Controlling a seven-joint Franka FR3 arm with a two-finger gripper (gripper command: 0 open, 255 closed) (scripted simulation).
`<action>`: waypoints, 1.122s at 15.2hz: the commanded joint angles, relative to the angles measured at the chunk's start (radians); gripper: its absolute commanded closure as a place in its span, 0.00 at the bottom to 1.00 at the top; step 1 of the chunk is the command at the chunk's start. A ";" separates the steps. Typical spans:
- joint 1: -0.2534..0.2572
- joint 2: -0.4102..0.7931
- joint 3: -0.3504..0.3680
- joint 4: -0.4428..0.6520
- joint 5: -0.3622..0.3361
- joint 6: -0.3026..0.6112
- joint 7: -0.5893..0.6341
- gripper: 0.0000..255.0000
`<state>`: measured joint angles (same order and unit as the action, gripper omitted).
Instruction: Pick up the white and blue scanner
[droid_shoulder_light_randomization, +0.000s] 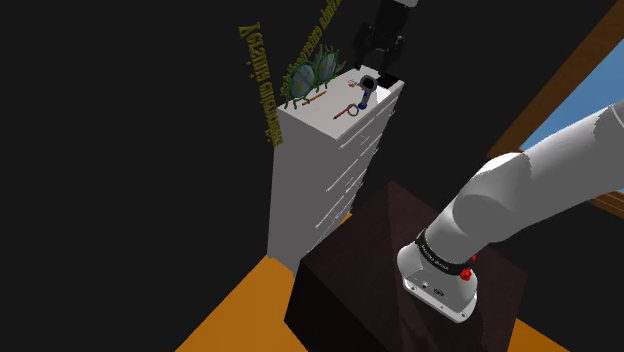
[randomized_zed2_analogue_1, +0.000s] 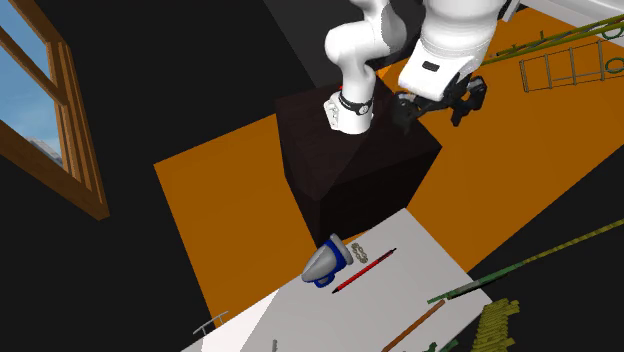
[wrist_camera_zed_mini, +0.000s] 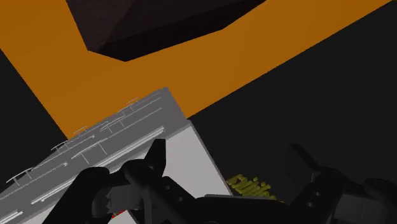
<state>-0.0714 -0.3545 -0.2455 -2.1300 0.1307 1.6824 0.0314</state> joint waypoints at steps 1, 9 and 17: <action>-0.011 0.072 -0.032 0.053 0.020 0.003 -0.014 0.00; -0.077 0.374 -0.151 0.307 0.142 -0.039 -0.091 0.00; -0.216 0.704 -0.213 0.628 0.308 -0.150 -0.140 0.00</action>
<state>-0.2698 0.3122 -0.4541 -1.5395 0.4182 1.5474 -0.1081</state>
